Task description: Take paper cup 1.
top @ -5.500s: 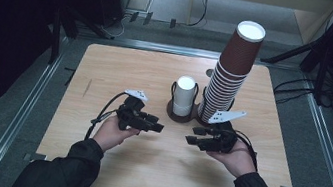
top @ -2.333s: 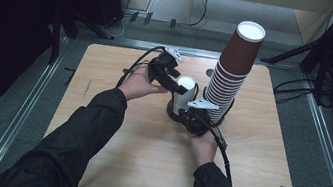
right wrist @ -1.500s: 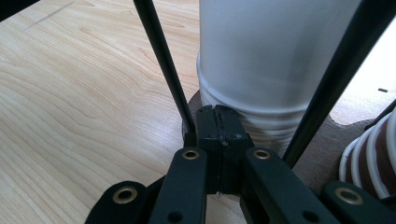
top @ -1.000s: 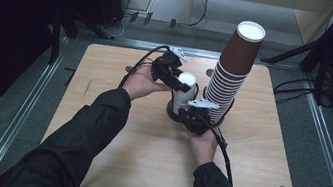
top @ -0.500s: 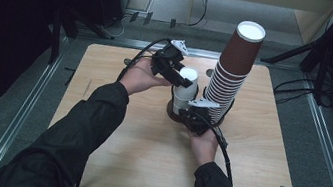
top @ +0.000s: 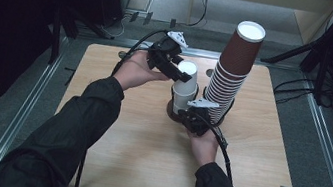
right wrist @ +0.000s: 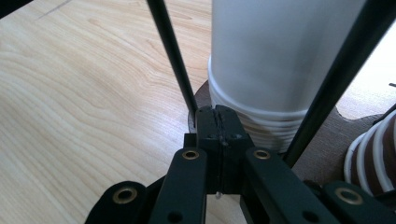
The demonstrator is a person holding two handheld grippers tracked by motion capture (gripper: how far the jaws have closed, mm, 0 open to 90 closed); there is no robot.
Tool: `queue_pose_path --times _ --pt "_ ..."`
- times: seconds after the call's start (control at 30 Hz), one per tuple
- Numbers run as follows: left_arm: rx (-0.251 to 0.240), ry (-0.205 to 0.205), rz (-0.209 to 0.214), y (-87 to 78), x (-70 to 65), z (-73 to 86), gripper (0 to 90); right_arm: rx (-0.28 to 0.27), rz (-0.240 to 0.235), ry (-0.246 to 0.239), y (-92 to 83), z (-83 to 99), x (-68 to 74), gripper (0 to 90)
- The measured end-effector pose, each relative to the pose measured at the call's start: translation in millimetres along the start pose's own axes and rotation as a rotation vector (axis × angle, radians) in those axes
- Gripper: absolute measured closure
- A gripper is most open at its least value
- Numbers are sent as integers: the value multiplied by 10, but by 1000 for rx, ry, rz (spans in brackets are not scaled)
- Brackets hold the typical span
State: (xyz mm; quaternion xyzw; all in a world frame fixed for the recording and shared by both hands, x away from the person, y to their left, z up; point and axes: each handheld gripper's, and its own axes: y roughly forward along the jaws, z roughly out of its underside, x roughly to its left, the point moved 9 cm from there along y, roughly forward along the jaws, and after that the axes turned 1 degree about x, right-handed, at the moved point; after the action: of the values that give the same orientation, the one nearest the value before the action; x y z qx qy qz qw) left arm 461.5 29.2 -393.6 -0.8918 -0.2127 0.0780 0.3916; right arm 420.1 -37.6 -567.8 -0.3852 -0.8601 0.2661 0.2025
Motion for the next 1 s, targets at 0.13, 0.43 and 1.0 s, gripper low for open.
queue_pose_path --times 0.13,0.43,1.0 --pt "-10 -4 1 -78 -20 6 352 6 -24 -4 -60 9 25 882" --pt "-18 17 6 -271 -109 32 352 29 -71 -23 -204 81 86 877" --pt "-36 48 25 -470 -380 304 353 4 -265 -194 -752 -3 240 671"
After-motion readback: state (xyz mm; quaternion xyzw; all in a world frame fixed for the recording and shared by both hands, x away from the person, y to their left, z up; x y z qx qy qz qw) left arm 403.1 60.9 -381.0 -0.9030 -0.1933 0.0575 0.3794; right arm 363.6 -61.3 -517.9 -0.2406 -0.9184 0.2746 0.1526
